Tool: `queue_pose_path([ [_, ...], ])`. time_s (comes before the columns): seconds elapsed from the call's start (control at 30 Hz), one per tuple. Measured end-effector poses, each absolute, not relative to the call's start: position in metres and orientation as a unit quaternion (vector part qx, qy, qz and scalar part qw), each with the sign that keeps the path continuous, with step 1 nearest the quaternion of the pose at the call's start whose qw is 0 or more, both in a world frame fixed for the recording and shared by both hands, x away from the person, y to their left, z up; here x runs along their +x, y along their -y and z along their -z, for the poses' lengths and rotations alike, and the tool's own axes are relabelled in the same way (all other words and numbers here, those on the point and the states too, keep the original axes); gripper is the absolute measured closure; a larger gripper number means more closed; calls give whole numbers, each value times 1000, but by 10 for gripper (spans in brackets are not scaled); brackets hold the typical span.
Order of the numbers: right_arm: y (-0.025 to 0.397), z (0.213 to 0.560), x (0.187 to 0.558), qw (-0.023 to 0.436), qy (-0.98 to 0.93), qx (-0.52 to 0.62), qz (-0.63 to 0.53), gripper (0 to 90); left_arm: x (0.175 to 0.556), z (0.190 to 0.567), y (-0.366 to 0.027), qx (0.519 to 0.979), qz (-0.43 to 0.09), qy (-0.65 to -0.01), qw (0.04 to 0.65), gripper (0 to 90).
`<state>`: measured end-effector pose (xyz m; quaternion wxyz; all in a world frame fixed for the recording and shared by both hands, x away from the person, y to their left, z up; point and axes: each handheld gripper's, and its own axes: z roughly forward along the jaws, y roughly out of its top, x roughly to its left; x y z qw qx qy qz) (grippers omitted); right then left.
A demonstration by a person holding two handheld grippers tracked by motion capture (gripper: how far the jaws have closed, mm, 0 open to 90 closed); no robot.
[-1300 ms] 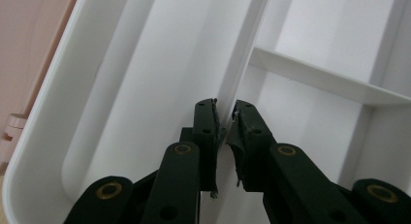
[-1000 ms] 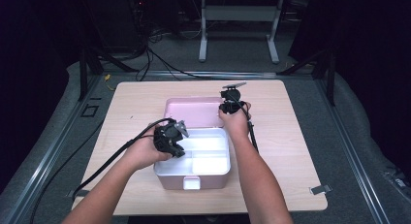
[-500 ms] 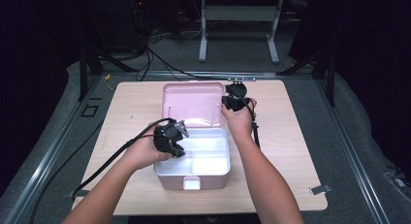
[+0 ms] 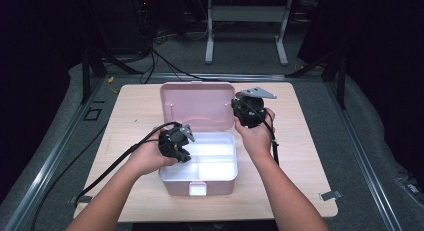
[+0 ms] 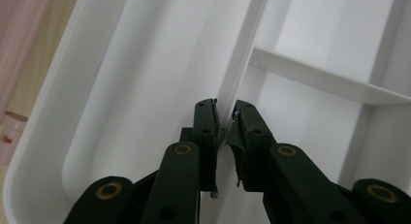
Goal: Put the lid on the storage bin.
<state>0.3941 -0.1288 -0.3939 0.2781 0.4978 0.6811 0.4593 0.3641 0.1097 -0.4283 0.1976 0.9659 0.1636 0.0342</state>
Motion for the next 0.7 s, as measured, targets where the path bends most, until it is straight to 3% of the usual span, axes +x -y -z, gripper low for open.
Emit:
queue_pose_path([
  [0.37, 129, 395, 376, 300, -678, 478, -472, 881, 361, 428, -109, 964, -47, -170, 198, 786],
  [0.53, 130, 394, 378, 296, -681, 479, -468, 880, 361, 426, -113, 965, -56, -173, 188, 753],
  [0.7, 130, 393, 379, 293, -682, 480, -468, 879, 357, 418, -120, 959, -44, -177, 217, 683],
])
